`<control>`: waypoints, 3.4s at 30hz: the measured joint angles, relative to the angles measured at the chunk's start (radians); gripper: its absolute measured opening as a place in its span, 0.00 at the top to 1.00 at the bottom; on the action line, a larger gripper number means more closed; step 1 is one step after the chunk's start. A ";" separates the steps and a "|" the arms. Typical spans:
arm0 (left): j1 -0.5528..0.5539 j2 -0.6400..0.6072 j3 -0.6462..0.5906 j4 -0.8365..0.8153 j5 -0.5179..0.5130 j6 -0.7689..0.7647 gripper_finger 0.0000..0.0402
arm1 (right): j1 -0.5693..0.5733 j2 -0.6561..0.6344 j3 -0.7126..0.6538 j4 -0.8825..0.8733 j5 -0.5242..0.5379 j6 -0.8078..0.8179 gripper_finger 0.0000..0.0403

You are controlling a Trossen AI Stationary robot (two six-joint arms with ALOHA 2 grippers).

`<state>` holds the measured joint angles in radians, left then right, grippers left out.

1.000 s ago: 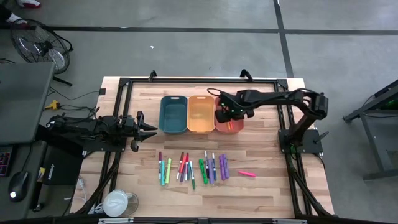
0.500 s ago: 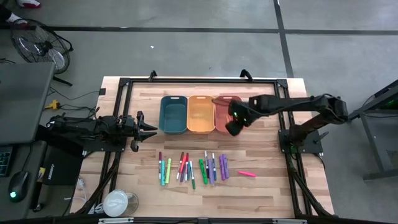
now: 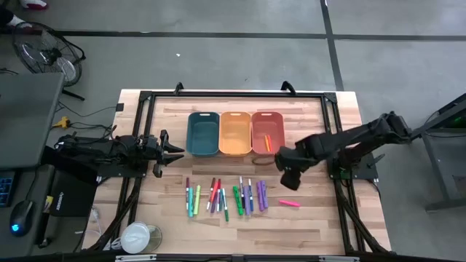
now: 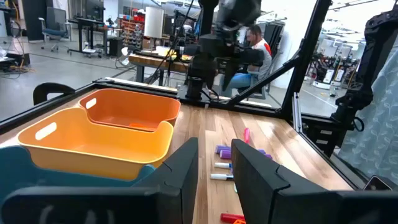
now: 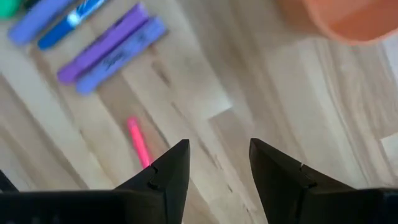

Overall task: Pick & Place Markers
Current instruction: Put the pink pen into the orange bin

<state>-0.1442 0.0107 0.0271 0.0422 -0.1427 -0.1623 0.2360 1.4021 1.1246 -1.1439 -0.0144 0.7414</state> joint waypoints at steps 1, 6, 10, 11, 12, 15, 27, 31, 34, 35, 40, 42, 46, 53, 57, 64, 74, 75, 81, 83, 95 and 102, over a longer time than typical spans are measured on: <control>0.000 0.000 0.000 0.000 0.000 0.000 0.77 | 0.027 0.000 -0.003 0.001 0.008 0.000 0.61; 0.000 0.000 0.000 0.000 0.000 0.000 0.77 | 0.148 0.000 -0.054 0.019 0.020 0.033 0.60; 0.000 0.000 0.000 0.000 0.000 0.000 0.77 | 0.233 0.000 -0.115 0.097 0.014 0.050 0.60; 0.000 0.000 0.000 0.000 0.000 0.000 0.77 | 0.250 0.000 -0.131 0.126 0.015 0.050 0.60; 0.000 0.000 0.000 0.000 0.000 0.000 0.77 | 0.265 0.000 -0.147 0.150 0.016 0.049 0.60; 0.000 0.000 0.000 0.000 0.000 0.000 0.77 | 0.306 0.001 -0.195 0.230 0.040 0.037 0.59; 0.000 0.000 0.000 0.000 0.000 0.000 0.77 | 0.389 0.045 -0.330 0.460 0.043 0.032 0.57; 0.000 0.000 0.000 0.000 0.000 0.000 0.77 | 0.389 0.076 -0.316 0.470 -0.001 -0.009 0.56; 0.000 0.000 0.000 0.000 0.000 0.000 0.77 | 0.389 0.104 -0.300 0.476 -0.023 -0.024 0.55; 0.000 0.000 0.000 0.000 0.000 0.000 0.77 | 0.387 0.116 -0.294 0.478 -0.025 -0.028 0.55; 0.000 0.000 0.000 0.000 0.000 0.000 0.77 | 0.378 0.174 -0.267 0.497 -0.022 -0.050 0.55; 0.000 0.000 0.000 0.000 0.000 0.000 0.77 | 0.371 0.198 -0.258 0.499 -0.021 -0.051 0.55; 0.000 0.000 0.000 0.000 0.000 0.000 0.77 | 0.365 0.239 -0.246 0.520 -0.019 -0.050 0.54; 0.000 0.000 0.000 -0.001 0.000 0.000 0.77 | 0.367 0.297 -0.241 0.556 0.006 -0.024 0.55; 0.000 0.000 0.000 -0.004 0.000 0.000 0.77 | 0.367 0.322 -0.239 0.554 0.029 0.011 0.57; 0.000 0.000 0.000 -0.017 0.000 0.000 0.77 | 0.369 0.342 -0.239 0.550 0.073 0.019 0.62; 0.000 0.000 0.000 -0.018 0.000 0.000 0.77 | 0.370 0.343 -0.242 0.550 0.117 0.040 0.64; 0.000 0.000 0.000 -0.018 0.000 0.000 0.77 | 0.370 0.343 -0.242 0.550 0.119 0.041 0.65; 0.000 0.000 0.000 -0.018 0.000 0.000 0.77 | 0.369 0.343 -0.243 0.550 0.132 0.044 0.74; 0.000 0.000 0.000 -0.019 0.000 0.000 0.77 | 0.368 0.343 -0.244 0.551 0.136 0.043 0.79; 0.000 0.000 0.000 -0.019 0.000 0.000 0.77 | 0.366 0.343 -0.243 0.551 0.124 0.044 0.93; 0.000 0.000 0.000 -0.019 0.000 0.000 0.77 | 0.365 0.341 -0.242 0.548 0.105 0.044 0.93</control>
<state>-0.1441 0.0105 0.0271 0.0235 -0.1427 -0.1623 0.6014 1.7435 0.8829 -0.5960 0.0907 0.7856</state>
